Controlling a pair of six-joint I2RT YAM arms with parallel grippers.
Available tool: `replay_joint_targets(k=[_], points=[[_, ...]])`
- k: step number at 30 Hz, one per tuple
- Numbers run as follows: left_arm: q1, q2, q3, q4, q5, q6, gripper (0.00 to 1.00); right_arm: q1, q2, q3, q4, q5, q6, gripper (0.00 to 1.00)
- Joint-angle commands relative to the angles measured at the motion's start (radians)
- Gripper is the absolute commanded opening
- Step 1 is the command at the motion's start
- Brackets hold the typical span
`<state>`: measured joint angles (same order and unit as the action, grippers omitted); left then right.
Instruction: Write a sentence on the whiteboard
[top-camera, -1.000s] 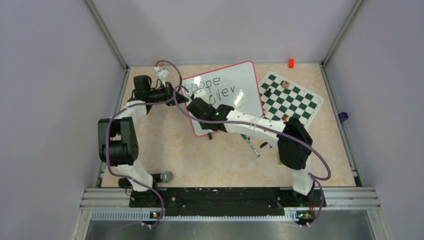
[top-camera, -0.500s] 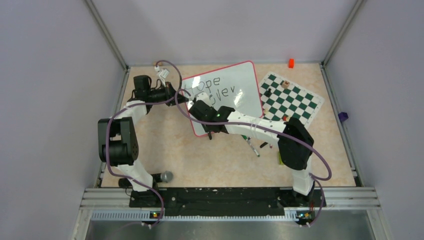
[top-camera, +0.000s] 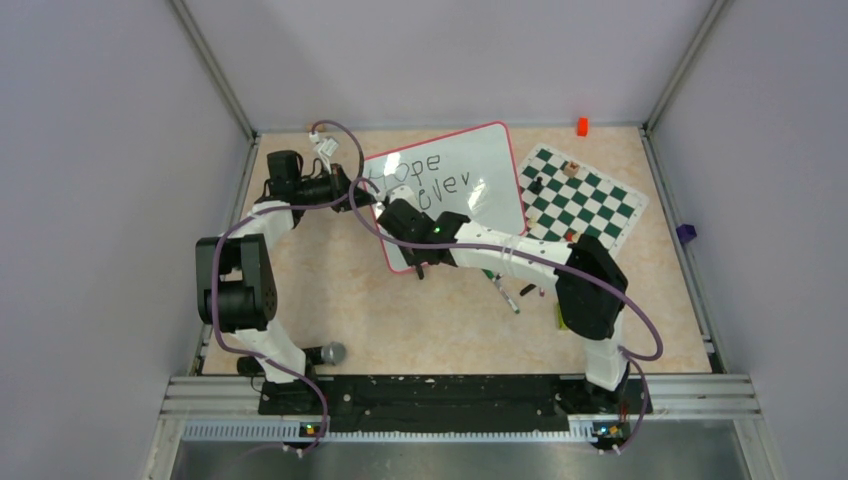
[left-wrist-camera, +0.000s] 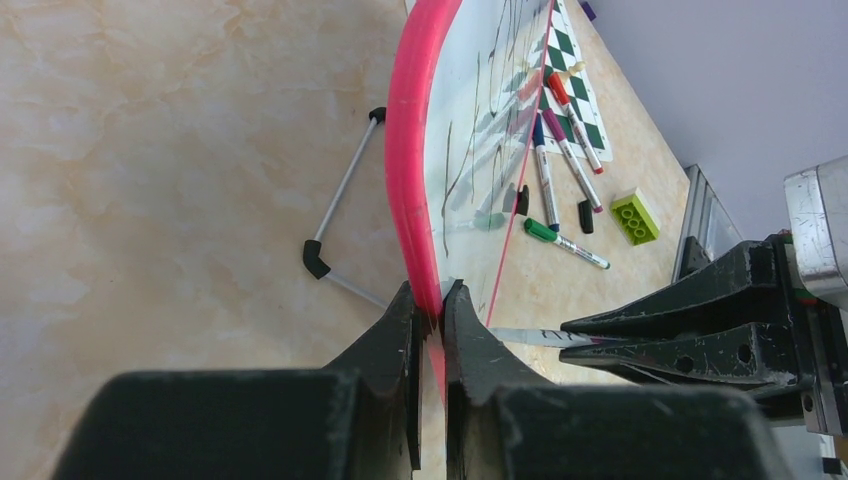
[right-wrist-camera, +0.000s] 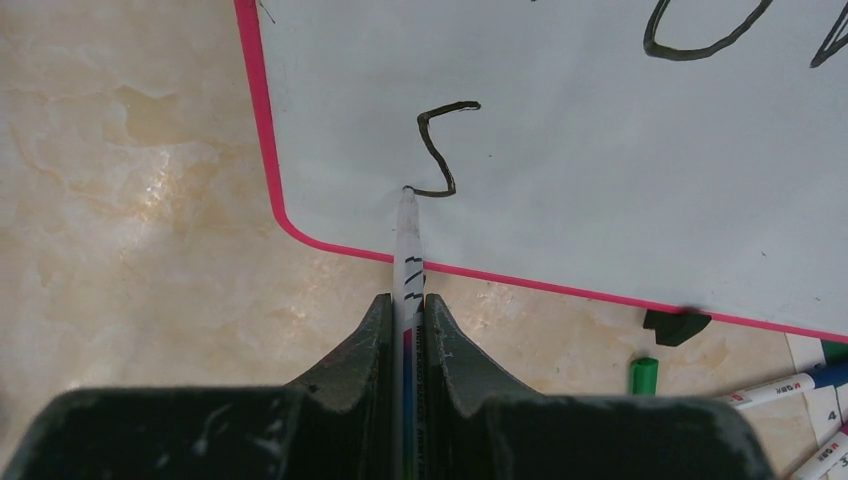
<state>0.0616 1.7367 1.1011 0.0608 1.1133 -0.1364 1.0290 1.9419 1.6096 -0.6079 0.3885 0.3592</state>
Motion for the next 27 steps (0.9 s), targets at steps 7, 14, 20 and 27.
replay_joint_targets(k=[7,14,20,27], points=[[-0.023,0.029,-0.028,0.010,-0.167,0.115,0.00,-0.071,-0.181,-0.085,0.126,-0.045,-0.002,0.00],[-0.022,0.029,-0.028,0.009,-0.165,0.116,0.00,-0.096,-0.167,-0.082,0.123,-0.034,-0.024,0.00],[-0.022,0.032,-0.024,0.008,-0.164,0.115,0.00,-0.096,-0.146,-0.053,0.122,-0.055,-0.039,0.00],[-0.022,0.033,-0.025,0.008,-0.163,0.115,0.00,-0.096,-0.110,-0.024,0.106,-0.062,-0.047,0.00]])
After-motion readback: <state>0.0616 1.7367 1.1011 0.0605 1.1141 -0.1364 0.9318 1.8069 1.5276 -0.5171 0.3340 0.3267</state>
